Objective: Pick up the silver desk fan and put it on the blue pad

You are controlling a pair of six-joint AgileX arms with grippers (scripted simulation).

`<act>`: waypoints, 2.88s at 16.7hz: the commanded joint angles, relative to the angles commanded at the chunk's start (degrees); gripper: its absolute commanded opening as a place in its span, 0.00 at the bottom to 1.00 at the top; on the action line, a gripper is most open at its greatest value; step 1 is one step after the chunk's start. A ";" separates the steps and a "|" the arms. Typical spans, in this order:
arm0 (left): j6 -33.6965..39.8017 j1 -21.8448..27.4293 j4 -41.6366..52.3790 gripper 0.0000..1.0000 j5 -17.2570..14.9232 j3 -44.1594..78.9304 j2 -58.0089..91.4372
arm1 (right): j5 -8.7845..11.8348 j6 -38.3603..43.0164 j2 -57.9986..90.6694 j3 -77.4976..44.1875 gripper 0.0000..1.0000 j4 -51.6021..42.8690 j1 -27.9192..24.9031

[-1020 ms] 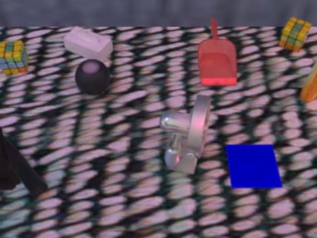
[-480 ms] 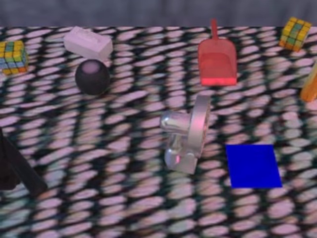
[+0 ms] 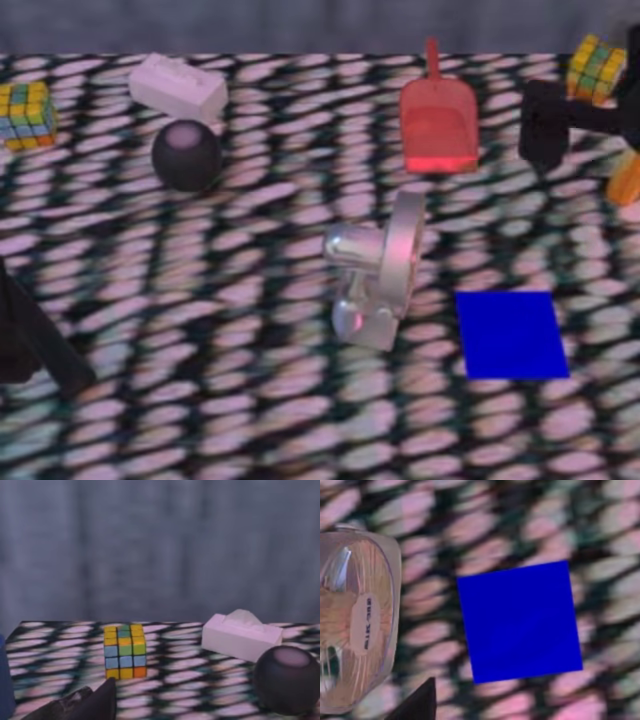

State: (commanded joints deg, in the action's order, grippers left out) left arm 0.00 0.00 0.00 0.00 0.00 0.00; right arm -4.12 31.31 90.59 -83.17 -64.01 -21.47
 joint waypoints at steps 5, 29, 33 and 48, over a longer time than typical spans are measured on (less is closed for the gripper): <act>0.00 0.00 0.00 1.00 0.00 0.00 0.00 | 1.63 9.98 21.70 -24.57 1.00 -13.45 -7.11; 0.00 0.00 0.00 1.00 0.00 0.00 0.00 | 3.89 18.77 39.15 -33.17 1.00 -12.56 -14.06; 0.00 0.00 0.00 1.00 0.00 0.00 0.00 | 3.89 18.78 39.14 -33.10 1.00 -12.49 -14.07; 0.00 0.00 0.00 1.00 0.00 0.00 0.00 | 3.89 18.78 39.14 -33.10 0.00 -12.49 -14.07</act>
State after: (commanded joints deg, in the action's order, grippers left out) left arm 0.00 0.00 0.00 0.00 0.00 0.00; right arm -0.24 50.09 129.73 -116.27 -76.49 -35.53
